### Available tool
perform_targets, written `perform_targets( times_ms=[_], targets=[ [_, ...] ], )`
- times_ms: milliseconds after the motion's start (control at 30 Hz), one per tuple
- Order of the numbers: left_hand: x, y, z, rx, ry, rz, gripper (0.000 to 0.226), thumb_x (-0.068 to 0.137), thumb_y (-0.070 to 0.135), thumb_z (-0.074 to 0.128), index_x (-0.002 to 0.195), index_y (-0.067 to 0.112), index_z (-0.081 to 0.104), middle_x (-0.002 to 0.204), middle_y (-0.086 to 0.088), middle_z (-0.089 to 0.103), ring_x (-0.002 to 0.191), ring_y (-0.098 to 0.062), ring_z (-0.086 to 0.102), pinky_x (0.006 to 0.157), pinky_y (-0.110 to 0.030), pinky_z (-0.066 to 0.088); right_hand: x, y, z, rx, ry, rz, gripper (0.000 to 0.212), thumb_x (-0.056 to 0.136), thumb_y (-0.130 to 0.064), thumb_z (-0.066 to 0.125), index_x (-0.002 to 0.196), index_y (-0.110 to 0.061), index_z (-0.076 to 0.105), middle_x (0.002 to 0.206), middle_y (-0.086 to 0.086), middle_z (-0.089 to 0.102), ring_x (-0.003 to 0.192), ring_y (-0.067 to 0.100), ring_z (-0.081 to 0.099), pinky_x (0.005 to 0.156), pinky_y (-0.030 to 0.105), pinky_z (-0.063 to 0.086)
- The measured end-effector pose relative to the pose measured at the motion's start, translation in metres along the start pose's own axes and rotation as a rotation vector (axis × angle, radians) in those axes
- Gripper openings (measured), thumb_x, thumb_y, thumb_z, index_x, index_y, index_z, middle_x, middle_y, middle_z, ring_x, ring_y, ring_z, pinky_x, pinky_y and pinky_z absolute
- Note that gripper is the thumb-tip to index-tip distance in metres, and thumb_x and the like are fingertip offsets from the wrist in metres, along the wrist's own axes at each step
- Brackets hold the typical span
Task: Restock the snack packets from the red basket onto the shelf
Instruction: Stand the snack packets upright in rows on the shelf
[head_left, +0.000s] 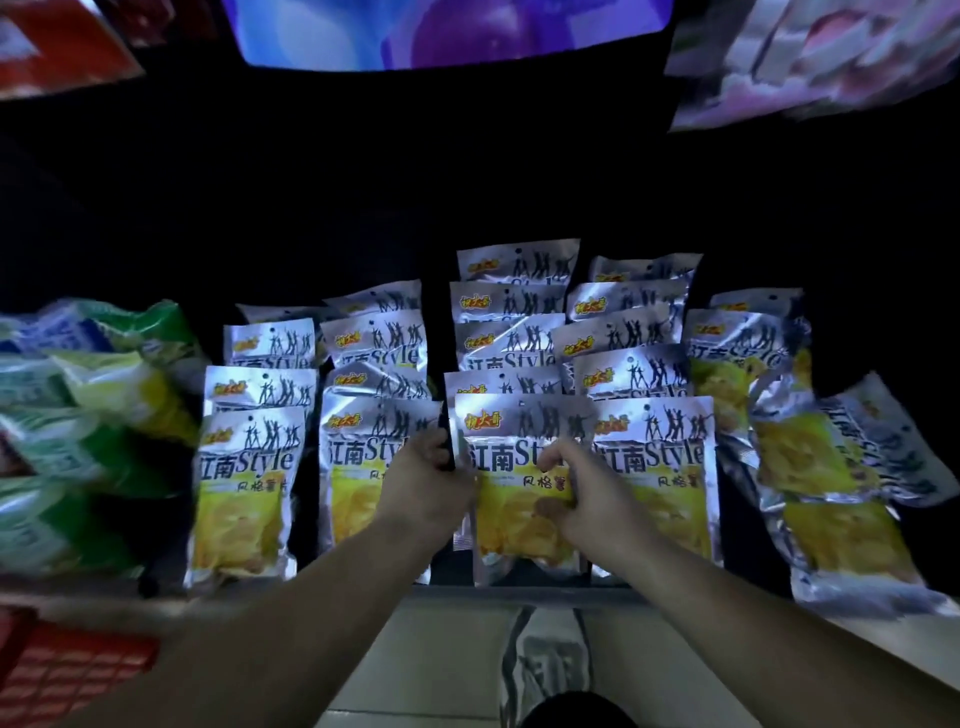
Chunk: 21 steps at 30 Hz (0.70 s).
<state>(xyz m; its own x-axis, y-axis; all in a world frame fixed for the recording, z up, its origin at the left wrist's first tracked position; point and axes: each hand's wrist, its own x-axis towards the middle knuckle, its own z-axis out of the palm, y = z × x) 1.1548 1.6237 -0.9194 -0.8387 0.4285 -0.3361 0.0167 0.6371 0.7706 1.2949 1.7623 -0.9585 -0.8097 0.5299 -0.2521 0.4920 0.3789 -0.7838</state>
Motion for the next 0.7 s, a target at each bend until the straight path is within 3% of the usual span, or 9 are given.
perform_targets(
  times_ms=[100, 167, 233, 333, 400, 467, 567, 633, 700],
  targets=[
    [-0.011, -0.017, 0.003, -0.010, 0.022, 0.061, 0.030, 0.087, 0.010, 0.068, 0.095, 0.037, 0.056, 0.084, 0.011, 0.063, 0.068, -0.013, 0.063, 0.054, -0.022, 0.050, 0.005, 0.006, 0.010, 0.029, 0.011, 0.028, 0.035, 0.090, -0.020, 0.075, 0.105, -0.039, 0.051, 0.126, -0.013, 0.055, 0.118, 0.011, 0.052, 0.078, 0.025, 0.044],
    [-0.021, -0.029, 0.011, -0.007, -0.151, 0.012, 0.035, 0.086, 0.012, 0.069, 0.108, 0.039, 0.062, 0.092, 0.006, 0.066, 0.073, -0.014, 0.065, 0.055, -0.021, 0.052, 0.009, 0.006, 0.015, 0.030, 0.020, 0.048, 0.037, 0.090, -0.017, 0.076, 0.109, -0.039, 0.053, 0.135, -0.009, 0.054, 0.125, 0.014, 0.051, 0.076, 0.017, 0.041],
    [-0.029, -0.035, 0.021, 0.030, -0.299, -0.037, 0.047, 0.087, 0.017, 0.073, 0.129, 0.033, 0.062, 0.104, 0.009, 0.064, 0.089, -0.012, 0.068, 0.070, -0.023, 0.057, 0.010, 0.003, 0.015, 0.035, 0.031, 0.055, 0.040, 0.090, -0.014, 0.075, 0.117, -0.038, 0.057, 0.141, -0.006, 0.053, 0.128, 0.018, 0.051, 0.074, 0.014, 0.041],
    [-0.035, -0.036, 0.029, -0.021, -0.365, -0.069, 0.055, 0.091, 0.021, 0.073, 0.141, 0.033, 0.055, 0.105, 0.012, 0.064, 0.094, -0.010, 0.066, 0.070, -0.019, 0.049, 0.007, -0.008, 0.006, 0.060, 0.004, 0.085, 0.049, 0.093, -0.014, 0.072, 0.135, -0.036, 0.058, 0.151, -0.001, 0.049, 0.135, 0.022, 0.049, 0.094, 0.032, 0.051],
    [-0.035, -0.036, 0.032, 0.000, -0.369, -0.064, 0.058, 0.092, 0.023, 0.072, 0.145, 0.034, 0.052, 0.107, 0.009, 0.067, 0.091, -0.009, 0.066, 0.069, -0.019, 0.049, 0.003, -0.011, -0.002, -0.015, -0.021, 0.085, 0.052, 0.096, -0.016, 0.069, 0.142, -0.034, 0.055, 0.150, 0.002, 0.052, 0.108, 0.013, 0.063, 0.085, 0.028, 0.053],
    [-0.036, -0.036, 0.035, 0.057, -0.360, -0.061, 0.057, 0.092, 0.021, 0.069, 0.145, 0.034, 0.052, 0.106, 0.007, 0.070, 0.091, -0.012, 0.070, 0.073, -0.028, 0.057, -0.002, -0.013, -0.014, -0.083, -0.003, 0.078, 0.050, 0.097, -0.020, 0.066, 0.143, -0.035, 0.055, 0.137, 0.005, 0.063, 0.072, 0.004, 0.056, 0.063, 0.022, 0.047],
    [-0.040, -0.022, 0.038, 0.104, -0.326, -0.018, 0.046, 0.094, 0.016, 0.064, 0.135, 0.036, 0.058, 0.102, 0.008, 0.068, 0.086, -0.019, 0.072, 0.072, -0.033, 0.058, -0.007, -0.019, -0.044, -0.024, 0.024, 0.090, 0.038, 0.097, -0.024, 0.066, 0.135, -0.032, 0.062, 0.115, -0.001, 0.068, 0.088, 0.018, 0.068, 0.081, 0.037, 0.058],
    [-0.041, -0.004, 0.047, 0.098, -0.346, 0.049, 0.040, 0.094, 0.016, 0.063, 0.126, 0.042, 0.062, 0.104, 0.007, 0.067, 0.083, -0.024, 0.072, 0.071, -0.035, 0.058, -0.012, -0.018, -0.072, 0.055, 0.022, 0.074, 0.031, 0.097, -0.024, 0.067, 0.128, -0.030, 0.065, 0.098, -0.005, 0.065, 0.082, 0.022, 0.069, 0.081, 0.039, 0.059],
    [-0.043, 0.022, 0.060, 0.089, -0.369, 0.144, 0.039, 0.092, 0.014, 0.067, 0.109, 0.049, 0.067, 0.097, 0.010, 0.065, 0.072, -0.028, 0.069, 0.069, -0.041, 0.057, -0.017, -0.009, -0.101, 0.030, 0.050, 0.062, 0.032, 0.097, -0.026, 0.067, 0.128, -0.031, 0.064, 0.097, -0.006, 0.063, 0.077, 0.018, 0.068, 0.080, 0.037, 0.058]
  ],
)
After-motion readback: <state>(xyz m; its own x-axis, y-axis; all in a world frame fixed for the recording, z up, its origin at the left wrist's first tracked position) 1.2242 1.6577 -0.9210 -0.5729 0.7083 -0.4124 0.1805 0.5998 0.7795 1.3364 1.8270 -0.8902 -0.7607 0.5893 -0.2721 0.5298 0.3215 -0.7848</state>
